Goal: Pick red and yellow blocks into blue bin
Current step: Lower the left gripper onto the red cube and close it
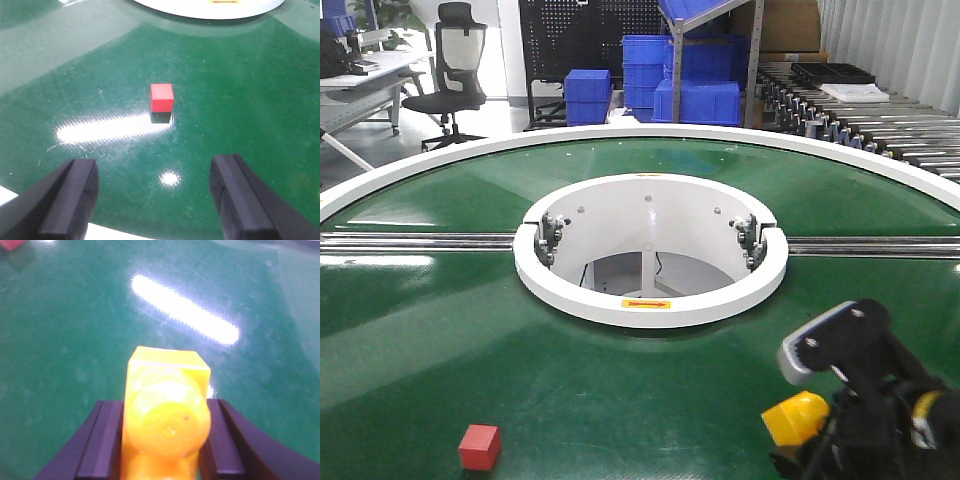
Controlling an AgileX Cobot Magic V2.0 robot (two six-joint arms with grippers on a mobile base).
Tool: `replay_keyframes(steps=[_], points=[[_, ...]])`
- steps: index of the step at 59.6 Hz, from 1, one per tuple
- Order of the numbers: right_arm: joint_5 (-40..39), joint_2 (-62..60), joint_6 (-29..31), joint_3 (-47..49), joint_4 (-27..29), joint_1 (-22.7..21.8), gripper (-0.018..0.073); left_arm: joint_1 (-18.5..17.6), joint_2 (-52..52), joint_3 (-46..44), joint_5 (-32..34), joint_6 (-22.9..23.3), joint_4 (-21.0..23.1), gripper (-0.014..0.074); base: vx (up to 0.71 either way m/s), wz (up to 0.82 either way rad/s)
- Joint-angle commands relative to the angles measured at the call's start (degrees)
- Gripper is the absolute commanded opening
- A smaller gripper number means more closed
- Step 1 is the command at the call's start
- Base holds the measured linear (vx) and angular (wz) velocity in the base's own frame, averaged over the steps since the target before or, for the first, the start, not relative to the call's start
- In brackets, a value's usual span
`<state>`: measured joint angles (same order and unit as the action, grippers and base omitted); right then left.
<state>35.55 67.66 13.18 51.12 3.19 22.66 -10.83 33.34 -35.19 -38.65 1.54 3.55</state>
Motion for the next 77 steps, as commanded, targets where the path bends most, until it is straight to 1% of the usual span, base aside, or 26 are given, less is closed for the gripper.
replay_keyframes(steps=[1,4,5,8,12,16,23,31,34,36,43,49,53,62,68,77], points=[[-3.9,-5.0,0.0,-0.8,-0.4,0.0,0.0242,-1.5,0.5,-1.9,4.8,-1.1,0.5,0.0568,0.00,0.00],[-3.9,-6.3,0.0,-1.4,0.1,0.0,0.0242,-2.7,1.0,-1.9,5.5,-2.7,1.7,0.0568,0.00,0.00],[-1.6,-8.2,0.0,-1.5,2.6,0.0,0.0242,-7.6,7.8,-2.5,6.4,-7.9,4.3,0.0568,0.00,0.00],[-1.5,-8.2,0.3,-1.5,2.6,0.0,0.0242,-8.7,10.9,-3.0,6.4,-8.5,4.2,0.0568,0.00,0.00],[-1.5,-8.2,0.3,-1.5,2.6,0.0,0.0242,-9.4,15.4,-4.4,6.4,-9.2,4.0,0.0574,0.00,0.00],[-1.4,-8.2,0.2,-1.5,2.6,0.0,0.0242,-9.6,20.4,-6.3,5.8,-9.2,2.9,0.0591,0.00,0.00],[-1.3,-8.2,0.2,-1.5,2.6,0.0,0.0242,-9.5,29.5,-11.3,2.8,-8.6,2.7,0.0645,0.00,0.00],[-1.3,-8.2,0.2,-1.5,2.6,0.0,0.0242,-9.5,39.9,-17.4,3.9,-8.4,2.1,0.0691,0.00,0.00],[-1.3,-8.2,0.2,-1.5,2.6,0.0,0.0242,-9.5,43.1,-20.1,4.2,-7.1,0.7,0.0696,0.00,0.00],[-1.3,-8.2,0.2,-1.5,2.6,0.0,0.0242,-9.5,45.8,-22.1,4.1,-5.3,-0.7,0.0696,0.00,0.00],[-1.3,-8.2,0.2,-1.5,2.6,0.0,0.0242,-9.5,53.9,-28.4,1.6,2.6,-6.3,0.0695,0.00,0.00],[-1.3,-8.2,0.2,-1.5,2.6,0.0,0.0242,-9.1,59.4,-34.0,-1.4,8.2,-11.4,0.0693,0.00,0.00],[-1.3,-8.2,0.2,-1.5,2.6,0.0,0.0242,-8.2,62.7,-36.9,-3.0,10.9,-12.3,0.0689,0.00,0.00],[-1.3,-8.2,0.2,-1.5,2.6,0.0,0.0242,-5.3,69.3,-43.8,-5.9,11.5,-11.5,0.0661,0.00,0.00],[-1.3,-8.2,0.2,-1.5,2.6,0.0,0.0242,-5.0,72.3,-46.5,-6.1,10.2,-8.8,0.0640,0.00,0.00],[-1.3,-8.2,0.2,-1.5,2.6,0.0,0.0242,-5.0,75.5,-48.9,-5.1,9.5,-7.5,0.0613,0.00,0.00]])
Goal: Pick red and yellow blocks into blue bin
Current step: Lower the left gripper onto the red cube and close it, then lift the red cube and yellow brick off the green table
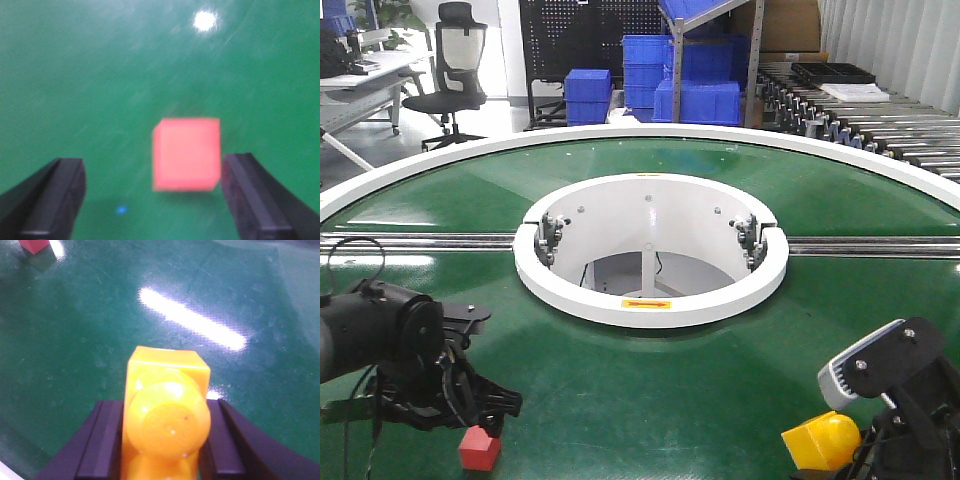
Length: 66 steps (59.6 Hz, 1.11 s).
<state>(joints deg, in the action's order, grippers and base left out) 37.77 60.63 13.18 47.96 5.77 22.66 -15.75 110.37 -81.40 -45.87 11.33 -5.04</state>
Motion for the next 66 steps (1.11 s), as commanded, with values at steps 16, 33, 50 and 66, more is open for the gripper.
replay_keyframes(steps=[16,33,50,66], points=[[-3.4,-1.1,0.2,1.6,0.0,0.0,0.0242,-0.1,2.1,-2.8,6.4,-0.3,1.4,0.0602,0.00,0.00],[-3.4,-1.1,0.2,1.6,0.0,0.0,0.0242,-0.1,3.3,-2.8,5.7,-0.3,1.5,0.0554,0.00,0.00],[-3.4,-1.1,0.2,1.6,0.0,0.0,0.0242,-0.1,2.4,-3.4,2.3,-0.3,1.9,0.0384,0.00,0.00],[-3.4,-1.1,0.2,1.6,0.0,0.0,0.0242,-0.6,-9.2,-2.1,-0.2,-1.5,2.8,0.0277,0.00,0.00]])
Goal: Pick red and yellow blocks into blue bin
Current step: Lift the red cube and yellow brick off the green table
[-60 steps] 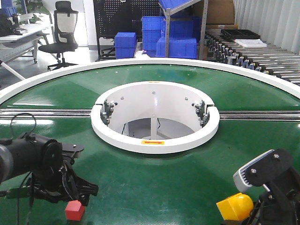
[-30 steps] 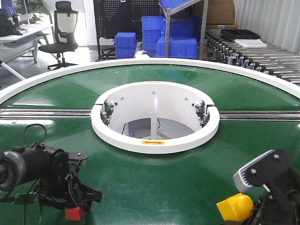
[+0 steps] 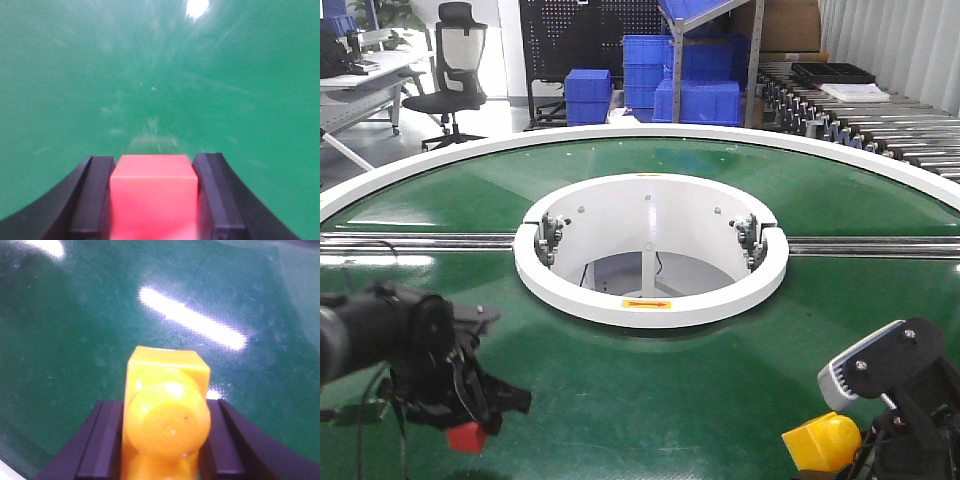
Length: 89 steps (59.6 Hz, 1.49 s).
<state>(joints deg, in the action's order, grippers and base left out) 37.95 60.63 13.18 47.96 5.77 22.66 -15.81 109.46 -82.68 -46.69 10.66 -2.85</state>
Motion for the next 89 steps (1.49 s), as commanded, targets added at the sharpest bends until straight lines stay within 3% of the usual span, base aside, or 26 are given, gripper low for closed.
replay_keyframes(steps=[1,13,19,28,42,56,89], points=[[-3.5,-1.1,0.2,1.6,0.0,0.0,0.0242,-0.7,-9.4,-0.4,0.8,-1.1,0.7,0.0273,0.00,0.00],[-3.5,-1.1,0.2,1.6,0.0,0.0,0.0242,-2.9,-25.6,9.3,5.3,-1.8,0.6,0.0239,0.00,0.00],[-3.5,-1.1,0.2,1.6,0.0,0.0,0.0242,-3.5,-34.6,15.1,7.9,-4.5,0.6,0.0240,0.00,0.00],[-3.5,-1.1,0.2,1.6,0.0,0.0,0.0242,-3.6,-45.4,22.4,8.4,-7.2,0.6,0.0240,0.00,0.00],[-3.6,-1.1,0.2,1.6,0.0,0.0,0.0242,-3.6,-57.3,32.1,7.9,-7.3,0.6,0.0240,0.00,0.00],[-3.6,-1.1,0.2,1.6,0.0,0.0,0.0242,-3.6,-62.0,35.4,6.6,-7.1,0.7,0.0240,0.00,0.00],[-3.6,-1.1,0.2,1.6,0.0,0.0,0.0242,-3.6,-62.0,35.3,5.3,-7.1,0.6,0.0240,0.00,0.00]])
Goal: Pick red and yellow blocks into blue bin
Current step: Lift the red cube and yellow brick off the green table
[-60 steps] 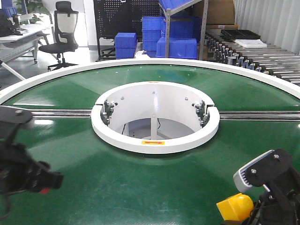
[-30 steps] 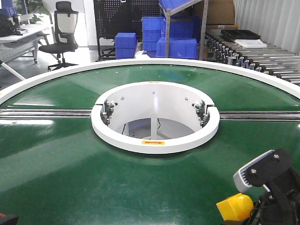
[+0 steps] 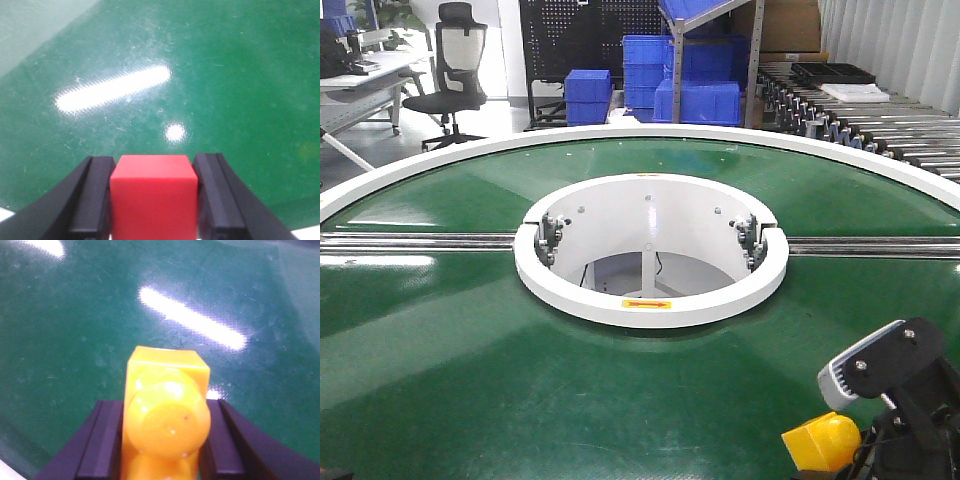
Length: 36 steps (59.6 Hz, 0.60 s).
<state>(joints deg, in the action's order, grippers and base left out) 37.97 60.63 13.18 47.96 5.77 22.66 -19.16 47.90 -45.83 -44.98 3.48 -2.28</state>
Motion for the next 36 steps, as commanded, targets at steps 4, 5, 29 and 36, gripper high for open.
replay_keyframes(steps=[4,5,29,36], points=[[-3.6,-1.1,0.2,1.6,0.0,0.0,0.0242,-0.3,-0.4,-1.5,3.6,0.1,0.1,0.0240,0.00,0.00],[-3.6,-1.1,0.2,1.6,0.0,0.0,0.0242,-0.3,-0.4,-1.5,3.6,0.1,0.1,0.0240,0.00,0.00],[-3.6,-1.1,0.2,1.6,0.0,0.0,0.0242,-0.3,-0.4,-1.5,3.6,0.1,0.1,0.0240,0.00,0.00],[-3.6,-1.1,0.2,1.6,0.0,0.0,0.0242,-0.3,-0.4,-1.5,3.6,0.1,0.1,0.0240,0.00,0.00]])
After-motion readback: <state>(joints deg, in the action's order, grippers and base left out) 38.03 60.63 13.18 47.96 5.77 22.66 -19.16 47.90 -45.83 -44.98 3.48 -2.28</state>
